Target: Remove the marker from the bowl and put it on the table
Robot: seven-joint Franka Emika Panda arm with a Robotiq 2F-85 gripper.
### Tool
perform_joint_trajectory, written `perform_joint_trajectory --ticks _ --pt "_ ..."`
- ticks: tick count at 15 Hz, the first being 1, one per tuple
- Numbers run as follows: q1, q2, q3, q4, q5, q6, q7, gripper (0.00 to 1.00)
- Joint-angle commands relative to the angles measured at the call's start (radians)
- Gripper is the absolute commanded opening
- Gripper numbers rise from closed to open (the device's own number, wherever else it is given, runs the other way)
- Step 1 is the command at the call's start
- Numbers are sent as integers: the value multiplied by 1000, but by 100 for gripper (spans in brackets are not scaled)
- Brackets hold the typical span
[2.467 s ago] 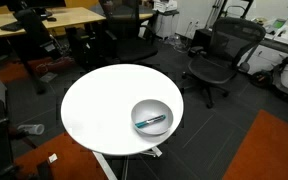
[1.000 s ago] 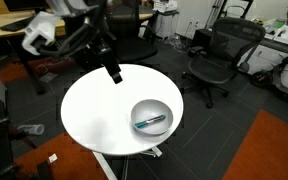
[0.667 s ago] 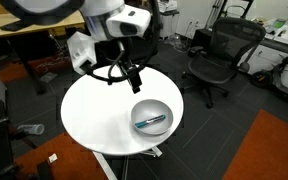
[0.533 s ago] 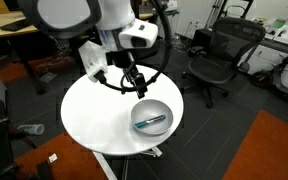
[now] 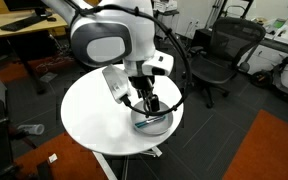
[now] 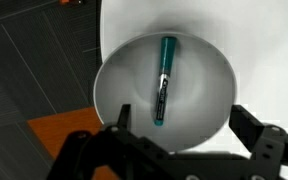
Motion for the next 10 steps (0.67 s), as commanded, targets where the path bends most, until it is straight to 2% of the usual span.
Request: perform_joint_trajectory --ticks 1,10 --pt "-42 97 30 127 26 -73 -17 100" --pt "-63 288 29 365 12 -245 0 100"
